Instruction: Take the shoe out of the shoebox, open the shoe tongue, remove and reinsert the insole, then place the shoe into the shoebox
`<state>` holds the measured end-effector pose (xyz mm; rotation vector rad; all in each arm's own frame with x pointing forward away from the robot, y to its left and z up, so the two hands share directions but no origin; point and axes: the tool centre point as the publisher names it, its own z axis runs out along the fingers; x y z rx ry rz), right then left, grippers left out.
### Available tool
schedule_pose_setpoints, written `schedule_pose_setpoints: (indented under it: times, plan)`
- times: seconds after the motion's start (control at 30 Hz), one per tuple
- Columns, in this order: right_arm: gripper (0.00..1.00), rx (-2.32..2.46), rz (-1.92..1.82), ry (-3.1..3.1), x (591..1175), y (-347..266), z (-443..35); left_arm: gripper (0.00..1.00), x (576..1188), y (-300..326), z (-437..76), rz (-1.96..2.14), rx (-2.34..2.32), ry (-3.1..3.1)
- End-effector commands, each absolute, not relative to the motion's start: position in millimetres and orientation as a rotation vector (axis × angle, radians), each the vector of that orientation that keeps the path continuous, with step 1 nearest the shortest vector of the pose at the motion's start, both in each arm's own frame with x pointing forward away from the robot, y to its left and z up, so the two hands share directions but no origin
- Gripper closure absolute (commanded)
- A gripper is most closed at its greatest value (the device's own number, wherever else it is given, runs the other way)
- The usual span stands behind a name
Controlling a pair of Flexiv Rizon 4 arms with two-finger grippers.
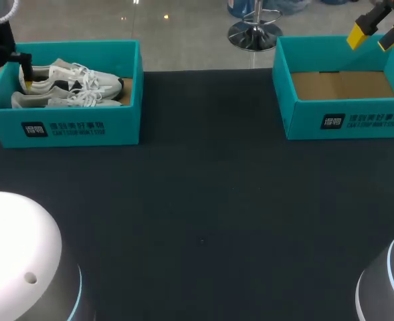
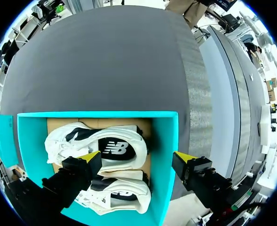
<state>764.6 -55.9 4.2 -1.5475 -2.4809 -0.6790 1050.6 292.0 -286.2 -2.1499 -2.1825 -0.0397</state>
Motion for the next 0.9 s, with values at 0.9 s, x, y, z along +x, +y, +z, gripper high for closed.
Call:
schedule_pose_setpoints:
  times: [0.9]
  plan:
    - [0.00,-1.549,-0.673,-2.480,766,-56,5,0.10,1070,298,-353,0.071,-2.085,-2.199]
